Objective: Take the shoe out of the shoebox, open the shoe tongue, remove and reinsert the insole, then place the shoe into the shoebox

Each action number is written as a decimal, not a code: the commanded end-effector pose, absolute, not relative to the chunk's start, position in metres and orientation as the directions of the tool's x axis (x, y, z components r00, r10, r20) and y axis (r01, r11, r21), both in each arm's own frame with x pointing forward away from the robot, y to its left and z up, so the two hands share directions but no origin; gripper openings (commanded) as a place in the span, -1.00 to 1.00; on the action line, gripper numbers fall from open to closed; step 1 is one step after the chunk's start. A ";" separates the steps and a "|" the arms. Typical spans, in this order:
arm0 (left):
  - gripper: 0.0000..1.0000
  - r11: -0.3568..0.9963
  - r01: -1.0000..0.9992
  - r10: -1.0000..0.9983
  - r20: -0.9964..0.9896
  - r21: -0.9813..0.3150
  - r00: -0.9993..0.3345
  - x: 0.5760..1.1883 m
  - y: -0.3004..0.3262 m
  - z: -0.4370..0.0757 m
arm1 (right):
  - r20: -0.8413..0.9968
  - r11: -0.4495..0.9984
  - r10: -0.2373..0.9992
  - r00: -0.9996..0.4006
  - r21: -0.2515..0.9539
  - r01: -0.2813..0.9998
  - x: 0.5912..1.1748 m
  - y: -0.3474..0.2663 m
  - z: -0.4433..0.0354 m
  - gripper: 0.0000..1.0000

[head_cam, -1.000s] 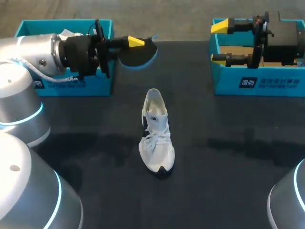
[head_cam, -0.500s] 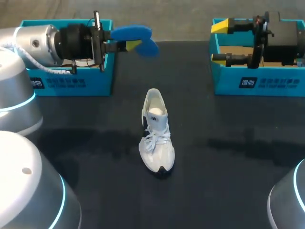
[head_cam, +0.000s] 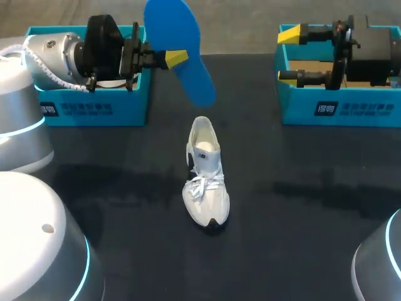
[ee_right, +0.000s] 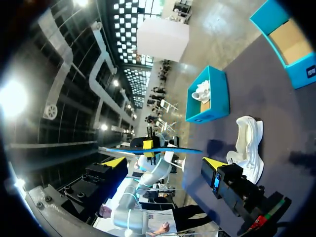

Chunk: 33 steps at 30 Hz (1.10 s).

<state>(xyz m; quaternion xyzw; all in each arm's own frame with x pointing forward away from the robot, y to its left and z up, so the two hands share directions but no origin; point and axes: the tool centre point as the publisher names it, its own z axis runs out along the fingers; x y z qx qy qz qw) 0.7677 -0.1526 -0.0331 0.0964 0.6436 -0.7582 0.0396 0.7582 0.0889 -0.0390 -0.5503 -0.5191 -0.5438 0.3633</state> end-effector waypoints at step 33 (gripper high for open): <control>-1.00 0.048 -0.997 0.281 0.958 -0.064 -0.048 0.778 -0.133 -0.035 | 0.976 -0.199 0.178 -0.129 0.164 0.966 0.758 0.091 -0.039 1.00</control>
